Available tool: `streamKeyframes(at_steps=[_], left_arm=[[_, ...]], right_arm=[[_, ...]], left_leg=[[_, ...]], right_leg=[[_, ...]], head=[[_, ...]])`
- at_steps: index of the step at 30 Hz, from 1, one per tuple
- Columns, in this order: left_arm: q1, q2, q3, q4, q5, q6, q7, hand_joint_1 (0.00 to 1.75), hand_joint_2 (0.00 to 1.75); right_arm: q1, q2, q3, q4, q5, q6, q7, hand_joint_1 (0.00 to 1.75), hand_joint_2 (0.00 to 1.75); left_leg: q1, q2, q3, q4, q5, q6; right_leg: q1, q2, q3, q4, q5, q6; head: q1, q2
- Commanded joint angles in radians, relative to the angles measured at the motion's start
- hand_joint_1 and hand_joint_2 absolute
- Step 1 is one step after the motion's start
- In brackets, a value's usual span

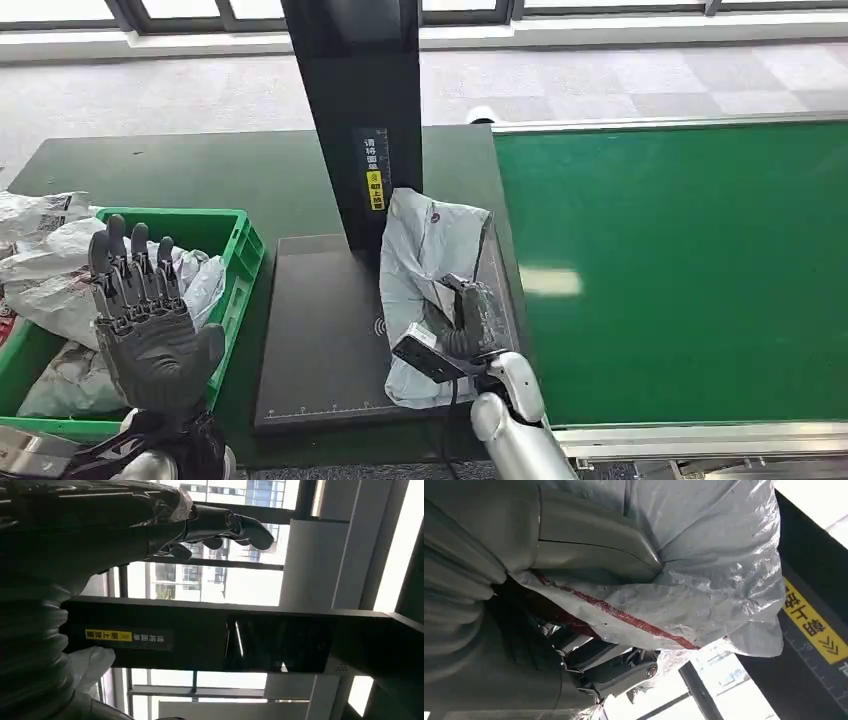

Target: Moved the parcel from conveyor to table for the left to box.

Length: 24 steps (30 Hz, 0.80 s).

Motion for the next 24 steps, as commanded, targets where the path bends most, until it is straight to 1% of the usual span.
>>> streamKeyframes(at_steps=[1,5,8,10,13,14,15,18,19,20,21,24], left_arm=[[-0.029,0.03,-0.011,0.056,0.002,0.002,0.004,0.0,1.75],[-0.029,0.03,-0.011,0.056,0.002,0.002,0.004,0.0,1.75],[-0.022,0.035,-0.016,0.055,0.006,-0.003,0.004,0.0,1.75],[-0.032,0.037,-0.016,0.068,0.015,-0.01,0.004,0.0,1.75],[-0.042,0.037,-0.015,0.079,0.017,-0.013,0.004,0.0,1.75],[-0.049,0.037,-0.015,0.088,0.021,-0.018,0.004,0.0,1.75],[-0.049,0.037,-0.016,0.093,0.016,-0.014,0.004,0.0,1.75],[-0.027,0.044,-0.022,0.078,0.018,-0.008,0.004,0.0,1.75],[-0.025,0.045,-0.023,0.076,0.019,-0.007,0.004,0.0,1.75],[-0.144,0.075,-0.04,0.159,0.05,0.044,0.041,0.0,1.75],[-0.04,0.068,-0.053,0.101,0.037,0.029,0.004,0.0,1.75],[-0.057,0.055,-0.04,0.119,0.033,0.016,0.004,0.0,1.75]], right_arm=[[-0.056,-0.018,0.025,0.1,-0.002,0.004,0.001,1.75,1.75],[-0.056,-0.018,0.025,0.1,-0.002,0.004,0.001,1.75,1.75],[-0.082,-0.03,0.031,0.173,-0.009,0.03,0.0,1.75,1.75],[-0.096,-0.031,0.042,0.243,-0.019,0.043,-0.021,1.75,1.75],[-0.093,-0.029,0.045,0.262,-0.024,0.045,-0.03,1.75,1.75],[-0.094,-0.034,0.056,0.283,-0.021,0.066,-0.033,1.75,1.75],[-0.089,-0.033,0.047,0.286,-0.034,0.035,-0.038,0.02,1.75],[-0.095,-0.041,0.042,0.303,-0.054,0.037,-0.05,0.0,1.75],[-0.097,-0.041,0.044,0.303,-0.056,0.027,-0.054,0.0,0.0],[-0.084,-0.025,0.019,0.268,-0.128,0.007,-0.162,0.0,0.0],[-0.09,-0.029,0.011,0.264,-0.154,0.025,-0.179,0.0,0.0],[-0.088,-0.034,0.019,0.238,-0.176,0.034,-0.198,0.0,0.0]], left_leg=[[0.0,0.0,0.0,-0.001,0.001,0.0],[0.0,0.0,0.0,-0.001,0.001,0.0],[0.001,0.001,0.0,-0.002,0.001,0.0],[0.001,0.001,0.0,-0.002,0.002,0.0],[0.0,0.0,0.001,-0.001,0.001,0.0],[0.001,-0.001,0.001,-0.002,0.002,0.0],[0.001,-0.001,0.0,-0.002,0.002,0.0],[0.001,0.0,0.001,-0.003,0.002,0.0],[0.0,0.0,0.001,-0.002,0.001,0.0],[0.001,0.0,0.001,-0.002,0.001,0.0],[0.001,0.0,0.001,-0.003,0.002,0.0],[0.0,-0.001,0.0,-0.002,0.002,0.0]], right_leg=[[0.001,0.0,0.0,-0.001,0.001,-0.001],[0.001,0.0,0.0,-0.001,0.001,-0.001],[0.002,0.0,0.0,-0.003,0.002,-0.001],[0.002,0.0,0.001,-0.003,0.002,-0.001],[0.001,-0.001,0.001,-0.002,0.001,-0.001],[0.002,-0.002,0.001,-0.003,0.002,-0.001],[0.002,-0.002,0.001,-0.004,0.002,-0.001],[0.002,-0.002,0.002,-0.005,0.003,-0.001],[0.001,-0.001,0.001,-0.002,0.001,-0.001],[0.001,-0.001,0.001,-0.003,0.002,-0.001],[0.002,-0.001,0.002,-0.005,0.003,-0.001],[0.001,-0.002,0.001,-0.002,0.001,-0.001]], head=[[0.0,0.0],[0.0,0.0],[0.0,0.0],[0.0,0.0],[0.0,0.0],[0.0,0.0],[0.0,0.0],[0.0,0.0],[0.0,0.0],[0.0,0.0],[0.0,0.0],[0.0,0.0]])
